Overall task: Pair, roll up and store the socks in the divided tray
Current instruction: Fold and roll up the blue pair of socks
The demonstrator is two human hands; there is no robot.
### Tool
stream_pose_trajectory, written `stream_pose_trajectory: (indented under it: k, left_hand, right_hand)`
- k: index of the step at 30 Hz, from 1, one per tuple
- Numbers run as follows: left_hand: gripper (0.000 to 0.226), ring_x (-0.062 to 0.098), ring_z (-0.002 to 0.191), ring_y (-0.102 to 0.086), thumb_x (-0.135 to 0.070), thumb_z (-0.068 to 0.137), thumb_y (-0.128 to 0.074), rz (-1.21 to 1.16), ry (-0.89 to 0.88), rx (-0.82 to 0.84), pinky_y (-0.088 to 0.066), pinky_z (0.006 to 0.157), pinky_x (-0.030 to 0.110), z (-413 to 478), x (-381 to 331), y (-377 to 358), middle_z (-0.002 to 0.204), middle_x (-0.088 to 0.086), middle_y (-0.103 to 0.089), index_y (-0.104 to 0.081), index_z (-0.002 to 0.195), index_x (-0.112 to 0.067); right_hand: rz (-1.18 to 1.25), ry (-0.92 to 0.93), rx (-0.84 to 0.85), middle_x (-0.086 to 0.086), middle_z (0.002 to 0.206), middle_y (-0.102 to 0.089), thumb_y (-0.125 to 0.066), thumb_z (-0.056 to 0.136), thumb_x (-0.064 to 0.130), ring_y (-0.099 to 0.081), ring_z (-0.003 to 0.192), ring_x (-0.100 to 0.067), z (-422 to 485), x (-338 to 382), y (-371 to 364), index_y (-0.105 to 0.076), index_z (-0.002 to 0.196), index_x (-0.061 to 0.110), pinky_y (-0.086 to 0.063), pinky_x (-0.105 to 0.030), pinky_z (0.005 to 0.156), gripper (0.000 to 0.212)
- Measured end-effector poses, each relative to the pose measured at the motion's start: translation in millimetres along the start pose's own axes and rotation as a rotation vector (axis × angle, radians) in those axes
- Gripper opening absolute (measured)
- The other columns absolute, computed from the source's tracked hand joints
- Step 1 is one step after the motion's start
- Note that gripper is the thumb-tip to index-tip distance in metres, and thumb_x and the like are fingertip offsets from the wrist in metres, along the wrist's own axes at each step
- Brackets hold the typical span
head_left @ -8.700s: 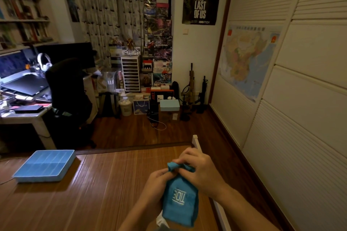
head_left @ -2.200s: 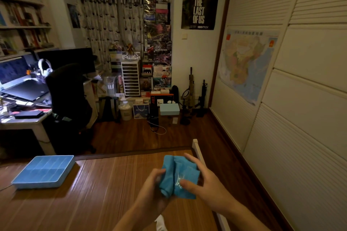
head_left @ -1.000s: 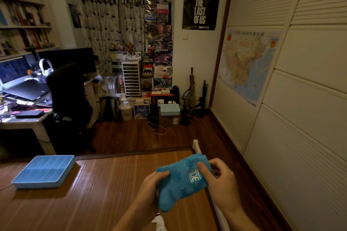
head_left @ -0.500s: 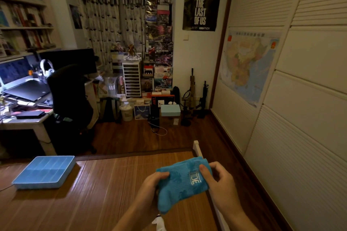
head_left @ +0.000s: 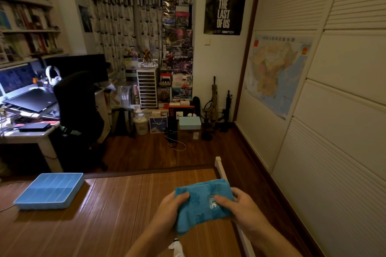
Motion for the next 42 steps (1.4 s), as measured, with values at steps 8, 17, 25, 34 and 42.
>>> stream_pose_trajectory:
  k: [8,17,25,34,42]
  left_hand:
    - [0.052,0.024,0.12,-0.067,-0.035,0.101,-0.058,0.32,-0.046,0.268,-0.056,0.095,0.035,3,4,-17,0.133,0.009,-0.066,-0.046,0.147,-0.016]
    - [0.095,-0.008,0.134,-0.046,-0.048,0.098,-0.06,0.785,-0.19,0.49,-0.045,0.111,0.023,3,-5,-23,0.145,-0.031,-0.032,0.02,0.149,-0.045]
    - [0.022,0.007,0.084,-0.062,-0.046,0.097,-0.064,0.887,-0.257,0.473,-0.052,0.071,0.021,4,-27,-14,0.104,-0.011,-0.068,-0.067,0.114,-0.033]
    - [0.013,0.008,0.091,-0.065,-0.041,0.098,-0.062,1.073,-0.379,0.396,-0.057,0.082,0.031,9,-37,-17,0.1,-0.013,-0.067,-0.064,0.11,-0.039]
    - [0.047,0.031,0.13,-0.058,-0.049,0.108,-0.041,0.353,-0.039,0.446,-0.051,0.107,0.046,3,-26,-3,0.136,0.009,-0.063,-0.057,0.144,-0.022]
  right_hand:
    - [-0.917,0.654,-0.07,0.03,0.131,-0.038,-0.057,0.098,0.046,-0.029,0.127,0.011,-18,45,-33,-0.049,0.135,0.046,-0.031,-0.021,0.108,0.038]
    - [-1.002,0.63,0.309,0.025,0.111,-0.054,-0.067,0.094,0.038,-0.055,0.107,0.003,-9,45,-54,-0.058,0.117,0.037,-0.052,-0.025,0.094,0.025]
    - [-0.771,0.617,0.141,0.015,0.103,-0.064,-0.066,0.097,0.027,-0.061,0.098,-0.002,-14,55,-37,-0.065,0.108,0.026,-0.051,-0.02,0.084,0.011]
    - [-1.021,0.738,0.205,0.018,0.105,-0.061,-0.066,0.096,0.03,-0.058,0.099,0.0,-15,64,-45,-0.065,0.116,0.026,-0.052,-0.022,0.088,0.021]
    - [-0.899,0.815,0.071,0.021,0.103,-0.061,-0.066,0.096,0.025,-0.061,0.101,0.001,-17,72,-30,-0.065,0.111,0.026,-0.054,-0.019,0.085,0.014]
Point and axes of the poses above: each hand's wrist, its own z-axis towards the middle knuckle, its own y-axis out of the back of the hand, x = y × z, the point moved 8 cm from there along z, towards the middle knuckle
